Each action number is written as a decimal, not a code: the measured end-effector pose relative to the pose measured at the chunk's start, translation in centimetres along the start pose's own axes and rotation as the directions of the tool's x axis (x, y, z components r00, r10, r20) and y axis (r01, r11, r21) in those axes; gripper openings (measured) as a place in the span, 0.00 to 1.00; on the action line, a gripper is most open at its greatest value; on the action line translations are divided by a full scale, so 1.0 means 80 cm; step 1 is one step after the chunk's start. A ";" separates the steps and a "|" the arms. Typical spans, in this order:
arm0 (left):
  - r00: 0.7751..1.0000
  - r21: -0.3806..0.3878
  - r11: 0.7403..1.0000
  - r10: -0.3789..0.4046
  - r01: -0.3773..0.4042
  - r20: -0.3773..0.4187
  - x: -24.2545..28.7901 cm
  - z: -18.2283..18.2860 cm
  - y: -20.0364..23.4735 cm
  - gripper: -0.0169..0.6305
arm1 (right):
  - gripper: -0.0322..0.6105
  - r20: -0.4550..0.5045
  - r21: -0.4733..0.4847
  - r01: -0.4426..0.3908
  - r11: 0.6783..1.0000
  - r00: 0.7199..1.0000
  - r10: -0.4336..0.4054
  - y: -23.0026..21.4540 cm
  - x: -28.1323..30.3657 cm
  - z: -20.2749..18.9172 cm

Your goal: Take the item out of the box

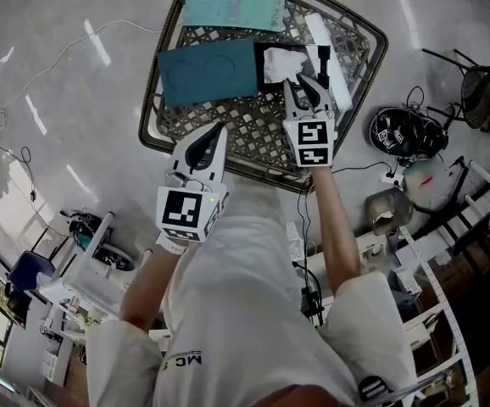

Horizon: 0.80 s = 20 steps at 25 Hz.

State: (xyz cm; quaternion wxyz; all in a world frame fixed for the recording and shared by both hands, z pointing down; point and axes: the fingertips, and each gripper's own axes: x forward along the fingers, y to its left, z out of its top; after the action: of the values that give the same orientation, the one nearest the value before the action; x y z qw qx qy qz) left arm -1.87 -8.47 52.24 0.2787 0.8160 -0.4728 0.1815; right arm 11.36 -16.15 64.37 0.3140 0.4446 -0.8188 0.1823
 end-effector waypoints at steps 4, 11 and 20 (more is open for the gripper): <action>1.000 -0.004 1.000 -0.019 0.019 -0.023 0.021 -0.011 -0.002 0.06 | 0.16 -0.084 -0.079 -0.015 0.997 0.996 0.008 -0.011 0.024 -0.018; 0.998 -0.015 1.000 -0.024 0.023 -0.050 0.049 -0.025 0.005 0.06 | 0.16 -0.211 -0.175 -0.078 0.981 0.977 0.040 -0.017 0.071 -0.042; 0.998 -0.007 1.000 -0.008 0.007 -0.060 0.058 -0.035 0.012 0.06 | 0.16 -0.318 -0.207 -0.137 0.969 0.946 0.066 -0.021 0.107 -0.066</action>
State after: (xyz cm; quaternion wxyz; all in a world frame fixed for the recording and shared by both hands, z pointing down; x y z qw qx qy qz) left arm -0.56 -10.23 57.31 0.2964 0.8110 -0.4617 0.2033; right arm 11.18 -19.26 74.08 0.4767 0.3291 -0.7970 0.1710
